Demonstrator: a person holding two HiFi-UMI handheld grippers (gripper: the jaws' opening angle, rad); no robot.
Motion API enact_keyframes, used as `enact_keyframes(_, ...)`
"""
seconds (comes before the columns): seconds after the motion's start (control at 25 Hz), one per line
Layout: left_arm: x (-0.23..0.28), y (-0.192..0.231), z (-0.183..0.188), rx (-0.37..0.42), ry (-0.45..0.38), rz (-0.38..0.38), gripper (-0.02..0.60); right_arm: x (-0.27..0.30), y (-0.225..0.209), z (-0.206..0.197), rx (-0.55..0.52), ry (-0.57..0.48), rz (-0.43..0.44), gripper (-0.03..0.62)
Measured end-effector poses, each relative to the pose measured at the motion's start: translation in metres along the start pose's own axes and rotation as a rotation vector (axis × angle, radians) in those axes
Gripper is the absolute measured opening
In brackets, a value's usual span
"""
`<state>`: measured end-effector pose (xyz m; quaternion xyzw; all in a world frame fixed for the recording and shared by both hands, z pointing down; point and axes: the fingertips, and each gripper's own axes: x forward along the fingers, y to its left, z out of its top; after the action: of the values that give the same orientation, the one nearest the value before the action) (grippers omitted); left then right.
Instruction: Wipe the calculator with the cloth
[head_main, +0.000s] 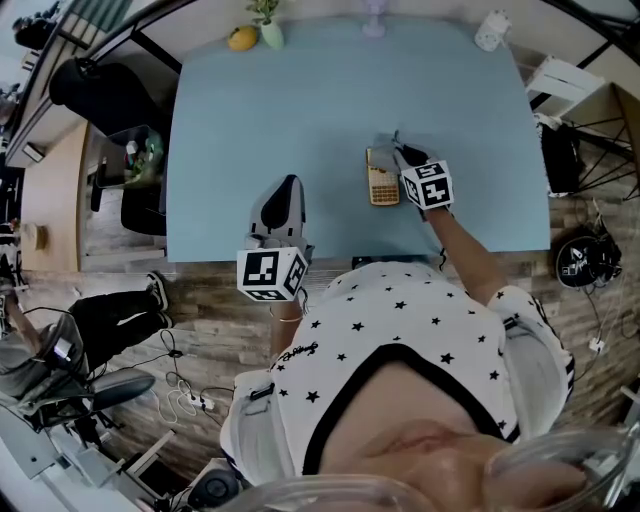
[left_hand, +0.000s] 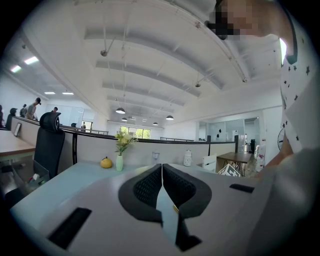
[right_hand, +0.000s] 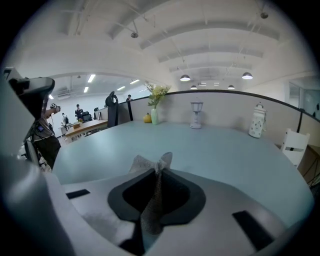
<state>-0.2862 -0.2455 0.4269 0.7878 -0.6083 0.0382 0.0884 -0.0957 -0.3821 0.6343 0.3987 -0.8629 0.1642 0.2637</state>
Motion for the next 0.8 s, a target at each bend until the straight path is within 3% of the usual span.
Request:
enact_keyframes(0.24, -0.007, -0.017, -0.002, 0.007, -0.007, 0.013, 0.031, -0.006, 0.042, 0.001, -0.017, -0.019, 0.133, 0.037)
enact_keyframes(0.4, -0.015, 0.005, -0.001, -0.006, -0.012, 0.028, 0.031, 0.01, 0.08, -0.002, -0.054, 0.026, 0.197, 0.037)
enact_keyframes(0.8, -0.026, 0.007, -0.003, -0.011, -0.011, 0.028, 0.031, 0.015, 0.079, -0.022, -0.077, 0.074, 0.159, 0.037)
